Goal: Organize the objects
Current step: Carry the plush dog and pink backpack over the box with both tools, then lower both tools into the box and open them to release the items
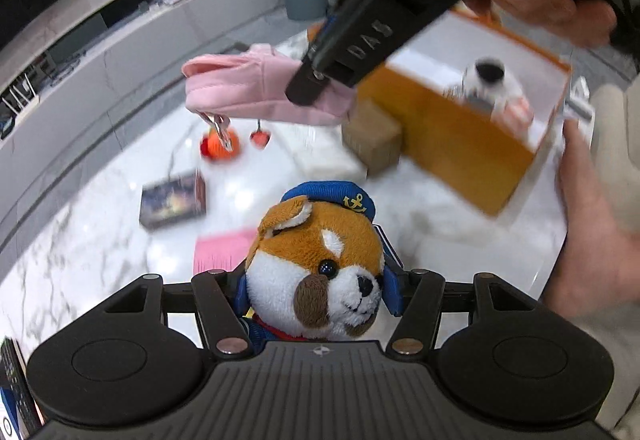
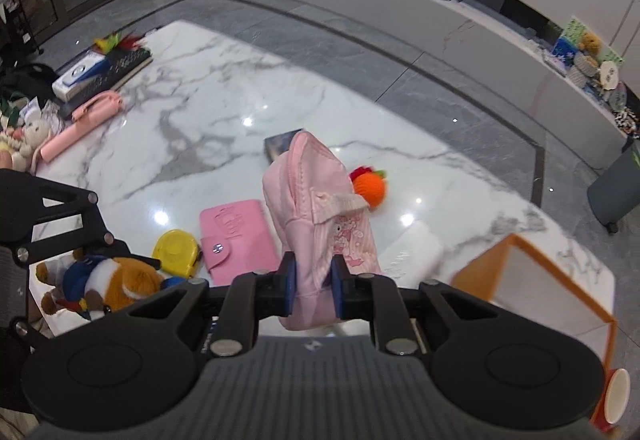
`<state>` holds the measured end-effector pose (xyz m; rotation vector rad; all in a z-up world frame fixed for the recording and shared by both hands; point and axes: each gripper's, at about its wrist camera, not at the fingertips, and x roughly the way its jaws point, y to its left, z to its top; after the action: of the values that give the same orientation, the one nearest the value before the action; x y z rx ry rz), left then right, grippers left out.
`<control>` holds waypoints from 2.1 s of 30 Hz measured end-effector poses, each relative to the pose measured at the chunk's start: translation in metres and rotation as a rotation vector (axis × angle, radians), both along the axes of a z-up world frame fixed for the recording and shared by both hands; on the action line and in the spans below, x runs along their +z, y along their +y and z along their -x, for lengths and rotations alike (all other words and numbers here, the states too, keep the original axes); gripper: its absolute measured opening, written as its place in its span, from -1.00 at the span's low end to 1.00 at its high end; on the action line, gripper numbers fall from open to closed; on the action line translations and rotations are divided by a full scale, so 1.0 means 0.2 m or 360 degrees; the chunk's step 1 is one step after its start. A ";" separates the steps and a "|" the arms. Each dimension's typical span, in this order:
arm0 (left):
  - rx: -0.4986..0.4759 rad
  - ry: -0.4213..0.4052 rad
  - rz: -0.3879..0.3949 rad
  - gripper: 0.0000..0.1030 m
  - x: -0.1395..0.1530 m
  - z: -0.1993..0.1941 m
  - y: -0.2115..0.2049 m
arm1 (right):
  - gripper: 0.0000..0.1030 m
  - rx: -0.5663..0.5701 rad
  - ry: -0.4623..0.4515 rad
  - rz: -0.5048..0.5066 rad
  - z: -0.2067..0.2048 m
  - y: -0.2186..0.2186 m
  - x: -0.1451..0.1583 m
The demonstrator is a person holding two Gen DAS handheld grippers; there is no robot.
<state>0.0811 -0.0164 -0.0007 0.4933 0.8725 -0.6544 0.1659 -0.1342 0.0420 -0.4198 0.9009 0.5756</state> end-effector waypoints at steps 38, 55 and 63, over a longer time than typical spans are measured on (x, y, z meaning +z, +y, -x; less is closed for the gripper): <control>0.0144 -0.0035 0.0238 0.33 -0.01 -0.30 -1.10 | -0.64 -0.0561 0.0002 0.0056 -0.15 -1.24 0.00; 0.0126 0.0055 0.0086 0.33 -0.25 -0.34 -1.21 | -0.64 -0.0510 0.0150 0.0129 -0.26 -1.13 -0.38; 0.0217 0.0126 0.0069 0.34 -0.31 -0.36 -1.25 | -0.64 -0.0558 0.0195 0.0130 -0.30 -1.20 -0.48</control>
<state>0.1536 -0.2661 -0.0617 0.3673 0.9561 -0.5697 0.2261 -0.3739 -0.0535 -0.2921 1.0898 0.2449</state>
